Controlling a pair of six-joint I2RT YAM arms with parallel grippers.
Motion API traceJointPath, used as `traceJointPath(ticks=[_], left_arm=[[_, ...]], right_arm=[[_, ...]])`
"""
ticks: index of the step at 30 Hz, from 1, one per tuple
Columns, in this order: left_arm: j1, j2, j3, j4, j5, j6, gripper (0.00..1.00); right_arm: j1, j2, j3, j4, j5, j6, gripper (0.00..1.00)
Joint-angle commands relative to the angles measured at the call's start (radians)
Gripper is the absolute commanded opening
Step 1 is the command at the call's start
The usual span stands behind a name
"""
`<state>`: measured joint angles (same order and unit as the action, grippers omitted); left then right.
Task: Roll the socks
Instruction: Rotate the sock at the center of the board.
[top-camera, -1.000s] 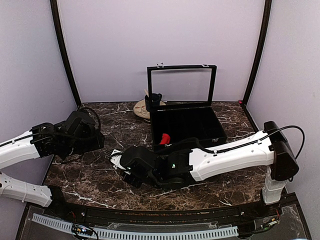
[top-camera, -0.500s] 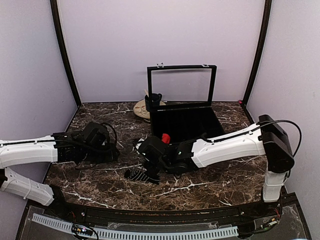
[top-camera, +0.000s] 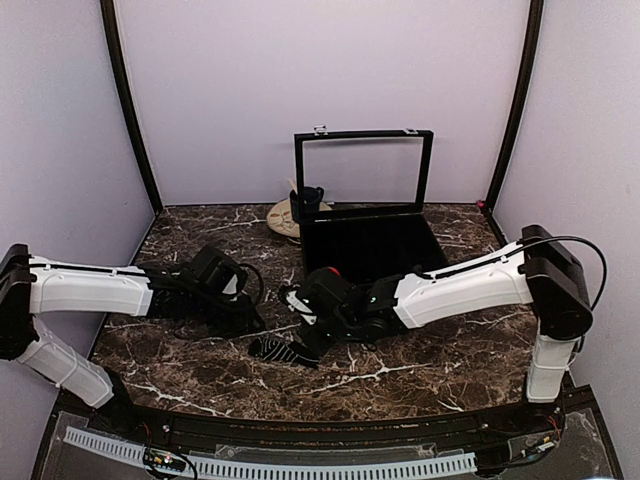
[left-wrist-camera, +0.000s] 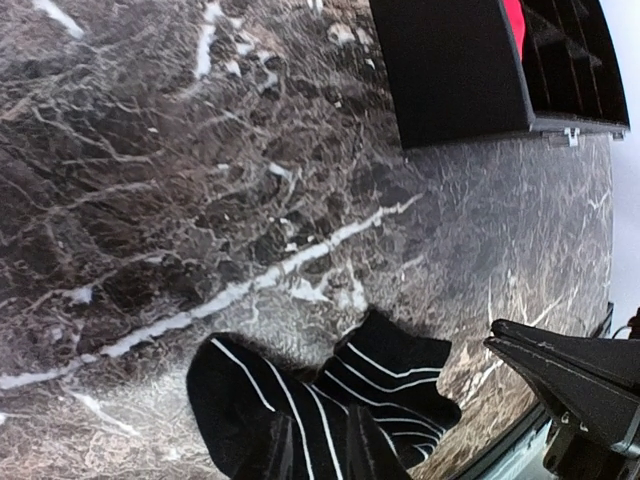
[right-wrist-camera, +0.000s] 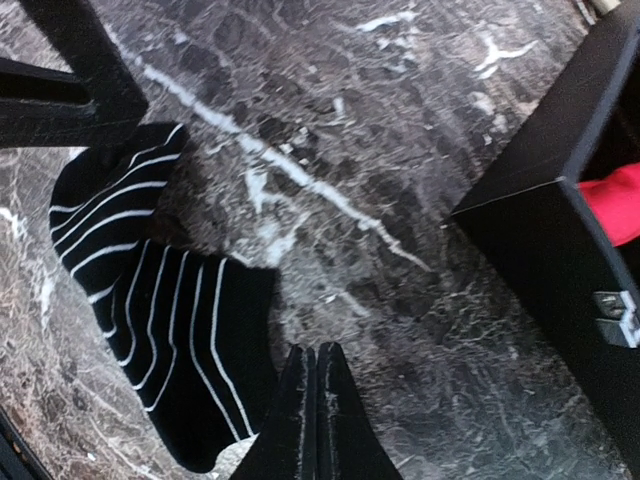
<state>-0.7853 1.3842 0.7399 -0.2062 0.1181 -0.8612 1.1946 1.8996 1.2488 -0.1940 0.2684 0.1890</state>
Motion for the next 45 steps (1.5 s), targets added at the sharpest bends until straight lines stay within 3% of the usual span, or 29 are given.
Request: traceJointPath(ticks=[1,9,26,45], left_arm=[[0.015,0.024,0.027,-0.008,0.12,-0.001,0.18],[0.014,0.058,0.031,-0.056,0.153,-0.016,0.11],[0.015,0.052,-0.002,-0.148,0.148,-0.01,0.08],[0.015,0.084,-0.037,-0.257,0.122,0.064,0.07]], right_arm=[[-0.015,-0.034,-0.022,0.039,-0.097,0.013,0.0],[-0.027,-0.027,-0.037,0.045,-0.157,0.01,0.0],[-0.03,0.024,-0.037,0.037,-0.298,0.0,0.0],[-0.062,0.115,-0.029,0.028,-0.319,0.02,0.0]])
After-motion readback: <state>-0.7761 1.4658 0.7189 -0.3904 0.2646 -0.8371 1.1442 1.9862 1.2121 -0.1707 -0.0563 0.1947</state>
